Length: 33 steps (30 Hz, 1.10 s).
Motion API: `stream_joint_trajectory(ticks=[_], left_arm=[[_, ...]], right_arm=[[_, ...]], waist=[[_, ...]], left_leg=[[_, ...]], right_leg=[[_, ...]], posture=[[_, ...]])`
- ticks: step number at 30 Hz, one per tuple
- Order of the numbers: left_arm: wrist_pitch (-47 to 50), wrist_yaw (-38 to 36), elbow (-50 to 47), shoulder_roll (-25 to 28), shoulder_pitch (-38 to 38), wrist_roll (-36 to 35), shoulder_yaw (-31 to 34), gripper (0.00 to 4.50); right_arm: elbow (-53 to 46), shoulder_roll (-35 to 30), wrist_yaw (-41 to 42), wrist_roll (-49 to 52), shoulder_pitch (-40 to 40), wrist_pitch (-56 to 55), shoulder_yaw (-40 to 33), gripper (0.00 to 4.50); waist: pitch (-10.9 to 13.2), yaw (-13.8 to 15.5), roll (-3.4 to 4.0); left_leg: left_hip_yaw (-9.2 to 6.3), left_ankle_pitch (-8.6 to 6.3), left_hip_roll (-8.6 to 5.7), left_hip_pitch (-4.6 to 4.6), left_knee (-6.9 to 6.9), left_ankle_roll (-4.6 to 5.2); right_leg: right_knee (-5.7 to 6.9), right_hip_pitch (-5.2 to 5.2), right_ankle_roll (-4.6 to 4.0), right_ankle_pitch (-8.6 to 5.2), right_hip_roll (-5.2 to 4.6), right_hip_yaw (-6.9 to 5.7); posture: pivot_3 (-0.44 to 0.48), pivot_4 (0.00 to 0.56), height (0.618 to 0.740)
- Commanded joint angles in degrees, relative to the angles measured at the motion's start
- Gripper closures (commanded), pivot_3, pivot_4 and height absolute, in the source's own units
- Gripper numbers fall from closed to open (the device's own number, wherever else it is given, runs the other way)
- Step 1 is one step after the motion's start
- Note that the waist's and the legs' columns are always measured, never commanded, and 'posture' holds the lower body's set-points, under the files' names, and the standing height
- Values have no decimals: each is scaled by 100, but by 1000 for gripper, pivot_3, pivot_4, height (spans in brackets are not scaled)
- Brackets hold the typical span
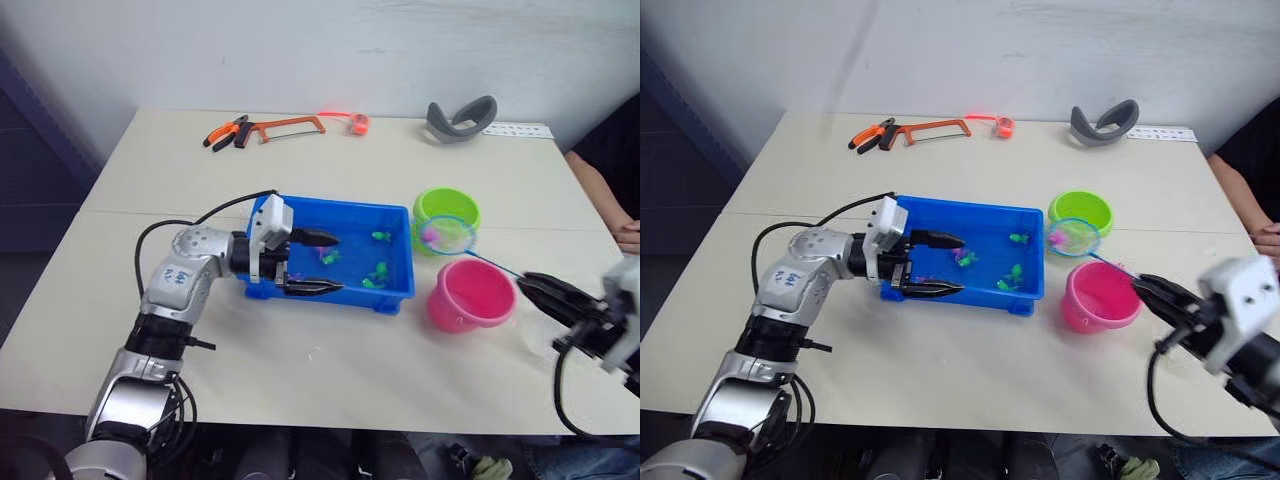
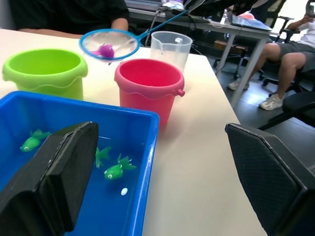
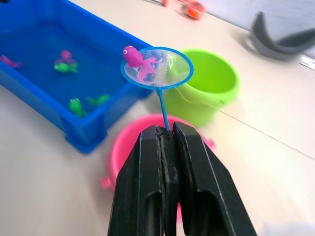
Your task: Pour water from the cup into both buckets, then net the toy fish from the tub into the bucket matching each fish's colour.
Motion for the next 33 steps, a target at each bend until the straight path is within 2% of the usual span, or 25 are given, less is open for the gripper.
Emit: stream_joint_trajectory(ticks=[1, 5, 9, 15, 18, 24, 30, 33], left_arm=[[-272, -159, 245, -77, -264, 60, -43, 21], [-517, -312, 691, -220, -502, 148, -93, 21], [-659, -406, 931, -329, -637, 195, -118, 21], [-785, -473, 1134, -418, -748, 248, -117, 21], [-798, -482, 1129, -419, -737, 257, -98, 21], [-807, -457, 1104, -408, -704, 264, -65, 21], [-821, -443, 1110, -372, -696, 269, -35, 21], [-839, -447, 1129, -346, -691, 277, -26, 21]], right_arm=[[-169, 197, 247, -241, 576, -580, -638, 4500], [-71, 552, 472, -869, 1377, -1510, -900, 4500], [35, 625, 565, -1642, 1715, -2550, -782, 4500], [-20, 431, 430, -2950, 1711, -3871, -605, 4500], [10, 106, 349, -3905, 1638, -4530, -537, 4500], [524, -393, 57, -5144, 1392, -5893, -433, 4500], [751, -473, -266, -5834, 1242, -6794, -519, 4500], [830, -336, -206, -5530, 1273, -6681, -429, 4500]], waist=[[0, -8, 0], [0, -10, 0], [0, -32, 0], [0, -24, 1], [0, -23, 1], [0, -7, 0], [0, -21, 1], [0, -21, 1]], left_leg=[[1, 0, 1, 0, 0, 0], [5, -2, 0, 5, -1, 3], [11, -2, 0, 7, -2, 3], [12, -2, 1, 8, -2, 2], [13, -2, 0, 8, -1, 2], [12, -1, -2, 6, 0, 2], [12, 0, -1, 8, 1, 0], [12, 0, -1, 8, 1, -1]], right_leg=[[0, 0, 0, 0, 1, 2], [0, -1, 0, 0, 2, 9], [-1, -5, 0, 0, 2, 16], [0, -8, 0, 0, 3, 18], [-1, -8, 0, 0, 3, 19], [-1, -6, 0, 0, 4, 15], [-1, -5, 0, 0, 5, 14], [-1, -4, 0, 0, 5, 14]], posture=[[0, 150, 740], [0, 150, 740], [0, 150, 740], [0, 150, 740], [0, 150, 740], [0, 150, 740], [0, 150, 740], [0, 150, 740]])
